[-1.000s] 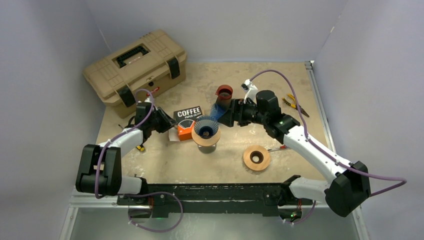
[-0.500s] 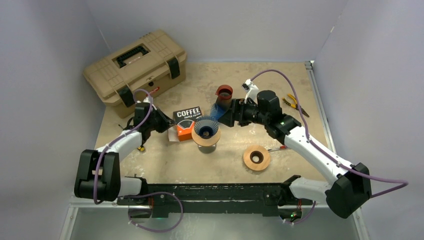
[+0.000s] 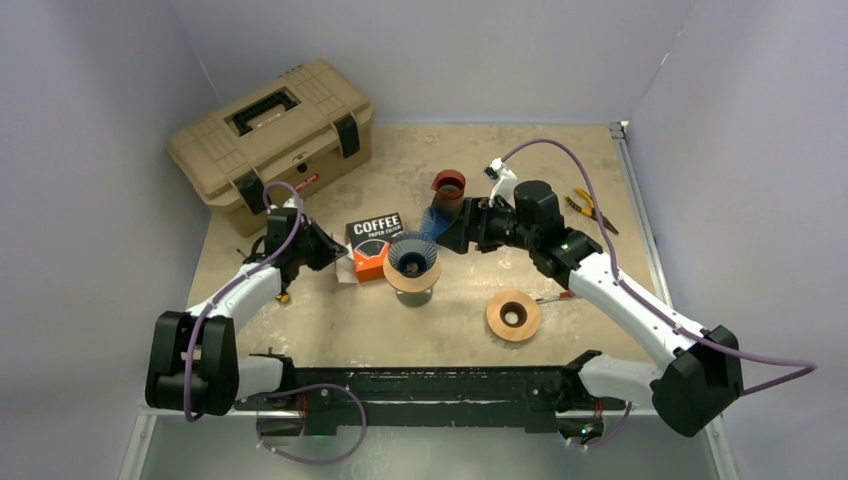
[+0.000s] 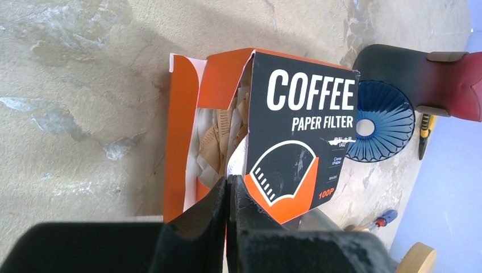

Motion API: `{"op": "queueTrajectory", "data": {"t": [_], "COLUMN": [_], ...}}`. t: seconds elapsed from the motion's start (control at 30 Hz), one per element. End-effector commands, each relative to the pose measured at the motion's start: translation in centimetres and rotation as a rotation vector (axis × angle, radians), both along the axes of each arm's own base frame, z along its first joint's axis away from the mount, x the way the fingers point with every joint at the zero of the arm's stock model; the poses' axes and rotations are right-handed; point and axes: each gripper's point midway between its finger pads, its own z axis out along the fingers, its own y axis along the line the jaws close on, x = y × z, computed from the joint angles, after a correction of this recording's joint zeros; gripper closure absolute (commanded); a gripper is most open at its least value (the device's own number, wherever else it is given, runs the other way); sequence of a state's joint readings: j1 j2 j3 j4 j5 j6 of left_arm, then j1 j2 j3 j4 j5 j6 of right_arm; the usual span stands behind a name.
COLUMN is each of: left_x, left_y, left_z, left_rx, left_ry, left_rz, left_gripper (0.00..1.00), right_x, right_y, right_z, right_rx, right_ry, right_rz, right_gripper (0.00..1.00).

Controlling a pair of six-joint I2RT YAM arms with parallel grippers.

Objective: Place the coffee filter in the dripper
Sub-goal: Pick up the coffee filter from the coffee filter holder.

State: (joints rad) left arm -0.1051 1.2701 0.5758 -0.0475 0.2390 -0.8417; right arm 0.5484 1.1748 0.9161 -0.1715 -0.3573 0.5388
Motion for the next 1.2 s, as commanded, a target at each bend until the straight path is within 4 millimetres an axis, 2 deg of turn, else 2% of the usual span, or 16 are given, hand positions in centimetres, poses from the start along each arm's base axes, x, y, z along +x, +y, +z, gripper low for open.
{"op": "queueTrajectory", "data": {"t": [0.0, 0.4, 0.77, 1.17], "left_x": [0.6, 0.4, 0.5, 0.6], "left_y": [0.5, 1.2, 1.0, 0.3], "left_z": [2.0, 5.2, 7.9, 13.6], "left_rx": [0.027, 0.073, 0.063, 0.036], "left_ry": [-0.066, -0.129, -0.189, -0.313], "left_rz": [-0.003, 0.000, -0.008, -0.053], "left_gripper": [1.00, 1.00, 1.00, 1.00], "right_x": [0.3, 0.4, 0.3, 0.6], "right_y": [-0.1, 0.0, -0.2, -0.2], "right_z": [2.2, 2.4, 2.5, 2.9], "right_rx": [0.030, 0.038, 0.037, 0.043], "right_ry": [-0.061, -0.067, -0.071, -0.081], "right_rz": [-0.001, -0.004, -0.011, -0.024], "right_gripper": [0.17, 0.17, 0.17, 0.17]}}
